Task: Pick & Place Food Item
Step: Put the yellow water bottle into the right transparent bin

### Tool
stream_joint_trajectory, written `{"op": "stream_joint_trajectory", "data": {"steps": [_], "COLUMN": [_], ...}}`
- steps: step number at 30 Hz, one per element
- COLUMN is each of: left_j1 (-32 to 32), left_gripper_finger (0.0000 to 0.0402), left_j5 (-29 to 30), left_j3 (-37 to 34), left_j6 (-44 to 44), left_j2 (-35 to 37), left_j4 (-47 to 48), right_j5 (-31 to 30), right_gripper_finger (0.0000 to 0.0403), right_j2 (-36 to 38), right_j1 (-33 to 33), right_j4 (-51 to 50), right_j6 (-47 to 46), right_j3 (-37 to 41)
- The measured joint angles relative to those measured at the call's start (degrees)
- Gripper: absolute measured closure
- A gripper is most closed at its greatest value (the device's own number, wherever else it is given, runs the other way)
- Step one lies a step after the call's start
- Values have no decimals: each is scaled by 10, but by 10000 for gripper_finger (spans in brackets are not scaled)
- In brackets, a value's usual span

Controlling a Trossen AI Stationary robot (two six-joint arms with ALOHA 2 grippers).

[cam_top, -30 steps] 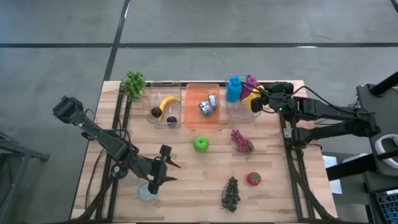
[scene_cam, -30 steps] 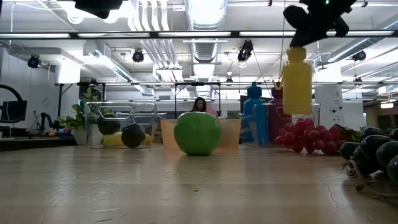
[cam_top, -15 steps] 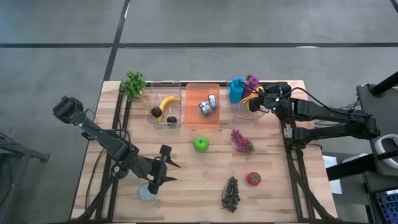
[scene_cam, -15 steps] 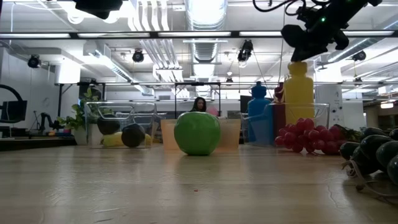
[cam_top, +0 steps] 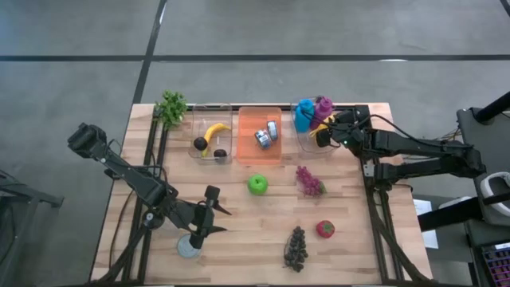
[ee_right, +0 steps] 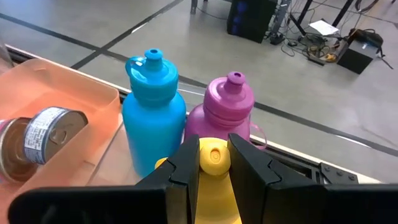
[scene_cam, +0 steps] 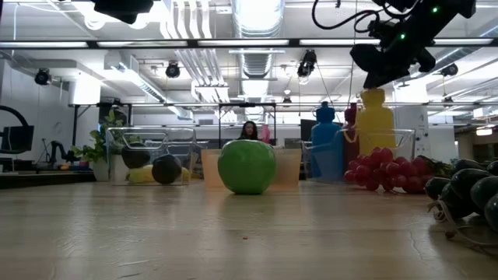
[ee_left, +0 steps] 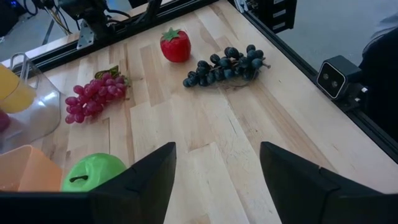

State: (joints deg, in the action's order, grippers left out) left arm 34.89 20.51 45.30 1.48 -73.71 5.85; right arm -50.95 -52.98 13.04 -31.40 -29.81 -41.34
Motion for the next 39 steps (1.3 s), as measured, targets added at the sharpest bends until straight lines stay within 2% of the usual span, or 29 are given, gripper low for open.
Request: {"op": "stream_joint_trajectory", "data": {"steps": [9,20,39], "left_j1": [0,0,0], "left_gripper_finger": [160,167,168], "left_j5": [0,0,0], "left_j3": [0,0,0], "left_j6": [-2,-2,-1], "left_j2": [0,0,0], "left_j4": [0,0,0], "right_j5": [2,5,4], "right_gripper_finger": [337,335,262], "right_j2": [0,0,0], "right_j1": [6,10,10], "right_j4": [38,39,38], "right_j6": [-2,-3,-2], "right_j3": [35,39,39]}}
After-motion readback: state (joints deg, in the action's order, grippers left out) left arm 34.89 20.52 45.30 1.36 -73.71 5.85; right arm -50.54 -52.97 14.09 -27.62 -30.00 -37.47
